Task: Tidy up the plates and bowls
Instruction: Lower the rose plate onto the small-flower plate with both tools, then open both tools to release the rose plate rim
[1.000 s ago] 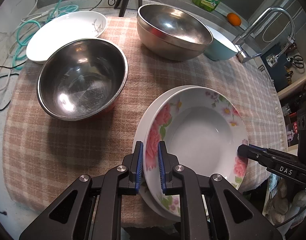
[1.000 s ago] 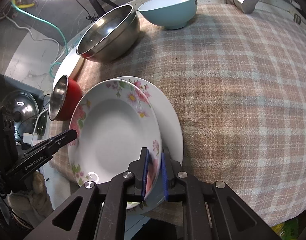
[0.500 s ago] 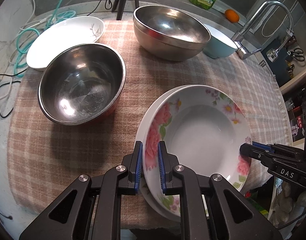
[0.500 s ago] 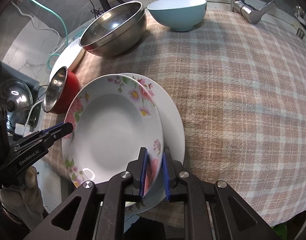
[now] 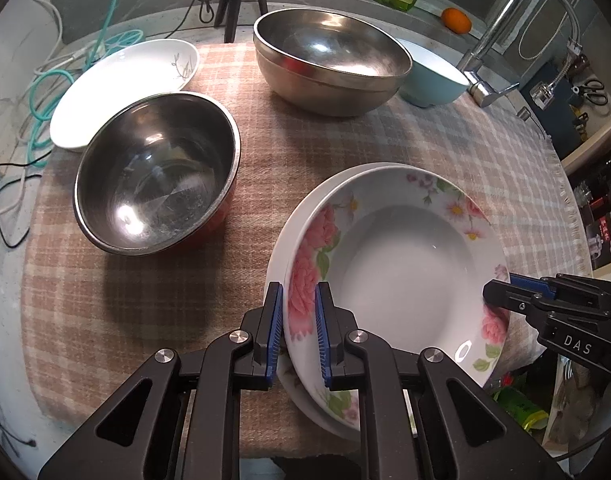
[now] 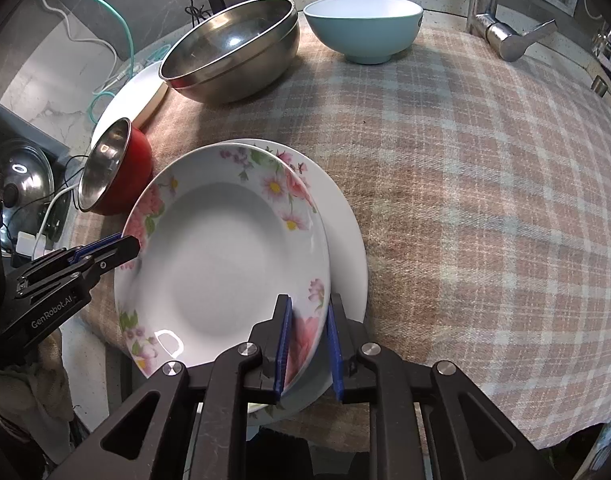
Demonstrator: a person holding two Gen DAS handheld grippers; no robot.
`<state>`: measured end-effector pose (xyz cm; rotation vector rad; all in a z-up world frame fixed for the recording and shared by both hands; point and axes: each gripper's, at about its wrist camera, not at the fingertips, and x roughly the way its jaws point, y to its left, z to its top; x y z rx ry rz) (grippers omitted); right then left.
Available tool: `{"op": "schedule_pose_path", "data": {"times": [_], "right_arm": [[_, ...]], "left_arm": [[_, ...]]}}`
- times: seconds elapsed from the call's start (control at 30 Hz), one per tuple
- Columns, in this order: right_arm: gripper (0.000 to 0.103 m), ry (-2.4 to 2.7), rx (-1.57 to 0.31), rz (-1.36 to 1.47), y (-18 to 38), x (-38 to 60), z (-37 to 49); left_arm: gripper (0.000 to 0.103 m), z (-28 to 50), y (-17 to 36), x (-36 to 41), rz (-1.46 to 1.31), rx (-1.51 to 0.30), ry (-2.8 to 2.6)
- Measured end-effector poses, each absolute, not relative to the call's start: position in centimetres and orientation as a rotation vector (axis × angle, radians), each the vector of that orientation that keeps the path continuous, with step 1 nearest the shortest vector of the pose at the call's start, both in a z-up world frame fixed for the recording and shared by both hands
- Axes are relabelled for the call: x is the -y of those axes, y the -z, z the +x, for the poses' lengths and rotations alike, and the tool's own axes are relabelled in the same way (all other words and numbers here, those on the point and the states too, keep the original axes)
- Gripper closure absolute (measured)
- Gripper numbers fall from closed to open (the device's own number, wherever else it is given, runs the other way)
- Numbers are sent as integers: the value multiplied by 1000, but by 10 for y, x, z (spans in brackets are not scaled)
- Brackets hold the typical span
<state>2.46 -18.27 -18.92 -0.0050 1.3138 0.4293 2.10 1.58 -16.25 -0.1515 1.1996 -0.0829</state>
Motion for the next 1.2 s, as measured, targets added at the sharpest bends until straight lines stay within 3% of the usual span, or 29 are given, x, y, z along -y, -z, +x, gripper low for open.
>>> {"op": "schedule_pose_path", "data": {"times": [0.97, 1.2], "right_arm": [[74, -376, -1240, -276, 186, 156, 11], [72, -395, -1249, -207, 184, 165, 13]], "left_arm": [[90, 17, 162, -6, -77, -1190, 72], [90, 19, 162, -7, -89, -1186, 71]]}}
